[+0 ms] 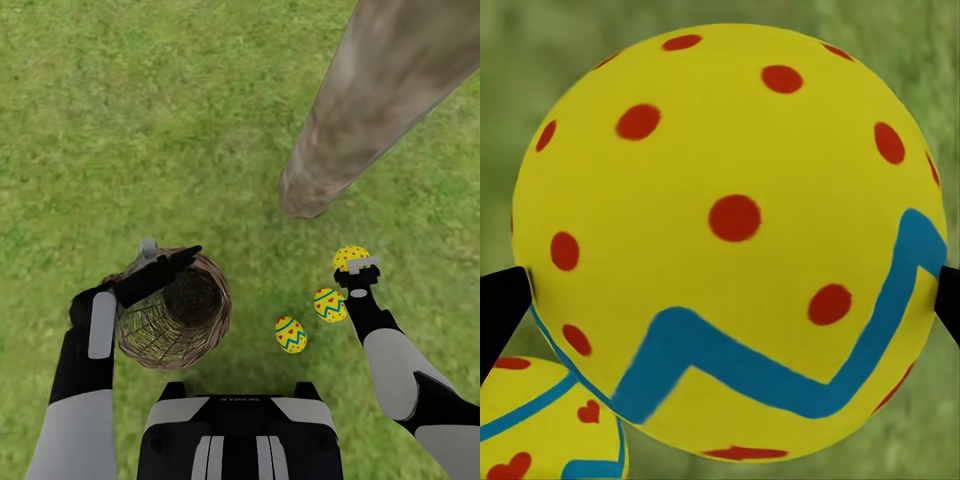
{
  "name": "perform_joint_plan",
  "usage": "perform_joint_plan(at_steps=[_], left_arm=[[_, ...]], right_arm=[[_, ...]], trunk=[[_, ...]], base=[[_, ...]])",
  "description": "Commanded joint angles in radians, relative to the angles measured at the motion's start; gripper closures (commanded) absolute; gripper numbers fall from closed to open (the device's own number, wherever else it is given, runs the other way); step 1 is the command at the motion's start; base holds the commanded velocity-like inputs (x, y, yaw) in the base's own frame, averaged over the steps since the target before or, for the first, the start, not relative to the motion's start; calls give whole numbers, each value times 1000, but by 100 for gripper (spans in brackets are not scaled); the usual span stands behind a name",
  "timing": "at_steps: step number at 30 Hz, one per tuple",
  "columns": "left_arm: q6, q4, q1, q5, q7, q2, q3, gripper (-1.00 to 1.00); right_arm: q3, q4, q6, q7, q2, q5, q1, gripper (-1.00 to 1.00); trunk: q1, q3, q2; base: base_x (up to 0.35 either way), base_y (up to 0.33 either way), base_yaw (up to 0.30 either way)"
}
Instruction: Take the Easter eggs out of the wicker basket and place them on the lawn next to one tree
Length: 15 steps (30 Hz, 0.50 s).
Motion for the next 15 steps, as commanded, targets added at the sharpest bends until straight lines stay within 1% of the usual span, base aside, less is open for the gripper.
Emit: perform_joint_plan(at_steps=[1,2,3,4,5,6,7,8,10,11,13,14,15], left_arm=[[3,0,-5,56,73,-1,-33,-100],[2,0,-7,124,170,-1,-71,-100],[0,0,-9,228,309,-1,-125,-100],[-1,0,-10,306,416,-1,-179,-100],[-3,0,-18,371,543,-1,-244,-100],[-4,1,-27,397,618,-2,-291,-100],[-4,2,-30,410,663,-3,-323,-100],[-6,3,-32,425,730,-7,-368,-100],[-8,4,-33,433,795,-18,-407,-100],[-9,6,-33,450,810,-28,-426,-100],[-10,6,-33,458,814,-31,-431,-100],[-10,6,-33,461,814,-33,-440,-100],[-16,5,-33,471,814,-33,-469,-100]], right_arm=[[-6,1,-3,-4,1,10,-1,100],[-6,1,-3,-4,1,10,-1,100],[-6,1,-3,-4,1,10,-1,100],[-6,1,-2,-5,1,10,-1,100],[-6,1,1,-6,-1,10,-1,100],[-6,1,4,-6,-1,10,-2,100],[-6,1,7,-6,-1,10,-2,100],[-5,2,8,-6,-1,11,-2,100],[-5,2,9,-5,-1,14,-2,100],[-5,2,8,-5,-1,16,-2,100],[-4,3,8,-3,0,17,-2,100],[-4,3,7,-2,1,18,-2,100],[-3,3,7,2,2,19,-2,100]], trunk=[[0,0,0],[0,0,0],[0,0,0],[0,0,0],[0,0,0],[0,0,0],[0,0,0],[0,0,0],[0,0,0],[0,0,0],[0,0,0],[0,0,0],[0,0,0]], base=[[0,0,0],[0,0,0],[0,0,0],[0,0,0],[0,0,0],[0,0,0],[0,0,0],[0,0,0],[0,0,0],[0,0,0],[0,0,0],[0,0,0],[0,0,0]])
